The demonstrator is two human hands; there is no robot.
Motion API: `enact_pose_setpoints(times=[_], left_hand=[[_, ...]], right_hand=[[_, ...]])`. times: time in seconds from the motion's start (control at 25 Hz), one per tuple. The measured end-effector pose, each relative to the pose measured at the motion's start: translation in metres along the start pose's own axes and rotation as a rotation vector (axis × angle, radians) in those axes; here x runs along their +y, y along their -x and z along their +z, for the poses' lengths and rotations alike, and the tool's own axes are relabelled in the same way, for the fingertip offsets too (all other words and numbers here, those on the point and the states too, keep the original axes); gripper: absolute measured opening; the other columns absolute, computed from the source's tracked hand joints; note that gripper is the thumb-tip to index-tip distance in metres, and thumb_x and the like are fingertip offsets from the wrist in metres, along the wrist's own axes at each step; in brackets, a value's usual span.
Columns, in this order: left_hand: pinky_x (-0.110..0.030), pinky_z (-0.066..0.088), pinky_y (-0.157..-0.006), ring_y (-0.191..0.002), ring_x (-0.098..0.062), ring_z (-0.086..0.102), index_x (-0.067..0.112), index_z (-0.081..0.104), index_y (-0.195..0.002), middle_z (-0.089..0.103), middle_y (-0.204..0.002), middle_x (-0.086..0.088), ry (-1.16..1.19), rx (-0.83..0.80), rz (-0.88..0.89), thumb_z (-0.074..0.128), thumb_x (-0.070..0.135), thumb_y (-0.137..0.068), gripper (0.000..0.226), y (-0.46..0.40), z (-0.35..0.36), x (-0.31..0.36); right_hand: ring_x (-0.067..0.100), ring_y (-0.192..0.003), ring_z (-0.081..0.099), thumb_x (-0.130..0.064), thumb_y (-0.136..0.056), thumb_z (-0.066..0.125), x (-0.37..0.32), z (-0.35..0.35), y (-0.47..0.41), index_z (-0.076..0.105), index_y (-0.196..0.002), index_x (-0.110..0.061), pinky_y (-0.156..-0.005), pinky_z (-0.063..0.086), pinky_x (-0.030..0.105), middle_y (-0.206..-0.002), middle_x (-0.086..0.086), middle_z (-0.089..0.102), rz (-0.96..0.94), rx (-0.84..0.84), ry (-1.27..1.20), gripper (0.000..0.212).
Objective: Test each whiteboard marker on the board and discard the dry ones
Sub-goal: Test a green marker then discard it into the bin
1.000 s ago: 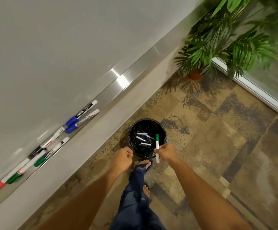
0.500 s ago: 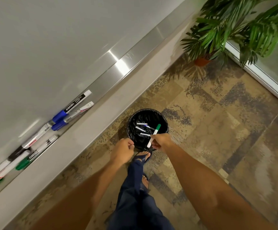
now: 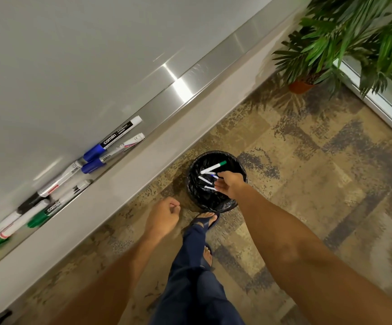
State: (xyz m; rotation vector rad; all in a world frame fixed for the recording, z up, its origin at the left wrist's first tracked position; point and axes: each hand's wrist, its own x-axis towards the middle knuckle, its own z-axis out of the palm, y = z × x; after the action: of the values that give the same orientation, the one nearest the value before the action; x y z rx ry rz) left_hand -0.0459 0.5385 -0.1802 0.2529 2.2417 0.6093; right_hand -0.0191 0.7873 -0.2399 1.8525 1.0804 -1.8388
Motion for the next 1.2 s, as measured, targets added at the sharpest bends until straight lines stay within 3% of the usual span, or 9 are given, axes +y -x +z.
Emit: enact_pose_setpoints(times=[0.2,0.52,0.92,1.2], left_hand=[[-0.024,0.045,-0.088,-0.100,-0.010,0.061,0.020,0.065,-0.107,0.066,-0.105,0.008,0.046,0.032,-0.013,0.058,0.018,-0.096,0.013,0.008,-0.011,0.000],[-0.020,0.039,-0.084,-0.096,-0.007,0.057,0.019,0.065,-0.109,0.062,-0.103,0.010,0.056,0.085,0.005,0.056,0.018,-0.098,0.014,0.032,-0.031,0.015],[-0.023,0.048,-0.087,-0.093,-0.009,0.061,0.020,0.068,-0.104,0.064,-0.096,0.008,0.176,0.216,0.008,0.057,0.017,-0.096,0.014,0.085,-0.061,0.021],[-0.028,0.052,-0.088,-0.095,-0.013,0.062,0.025,0.066,-0.102,0.064,-0.105,0.005,0.214,0.393,-0.007,0.059,0.021,-0.095,0.011,0.126,-0.104,-0.006]], right_hand=[[0.025,-0.079,0.065,-0.015,-0.099,0.062,0.020,0.001,0.011,0.064,-0.102,-0.003,-0.080,0.059,0.041,-0.091,0.011,0.065,-0.037,-0.018,0.074,0.013],[0.023,-0.079,0.066,-0.019,-0.099,0.060,0.055,-0.005,0.060,0.064,-0.107,-0.010,-0.066,0.054,0.035,-0.091,0.007,0.068,-0.081,-0.061,0.101,0.012],[0.022,-0.080,0.066,-0.024,-0.099,0.060,0.050,0.010,0.148,0.067,-0.113,-0.012,-0.073,0.058,0.037,-0.101,0.009,0.072,-0.280,-0.187,0.140,0.019],[0.024,-0.088,0.068,-0.027,-0.100,0.059,0.034,0.036,0.219,0.065,-0.108,-0.012,-0.080,0.059,0.039,-0.107,0.010,0.070,-0.445,-0.323,0.297,0.018]])
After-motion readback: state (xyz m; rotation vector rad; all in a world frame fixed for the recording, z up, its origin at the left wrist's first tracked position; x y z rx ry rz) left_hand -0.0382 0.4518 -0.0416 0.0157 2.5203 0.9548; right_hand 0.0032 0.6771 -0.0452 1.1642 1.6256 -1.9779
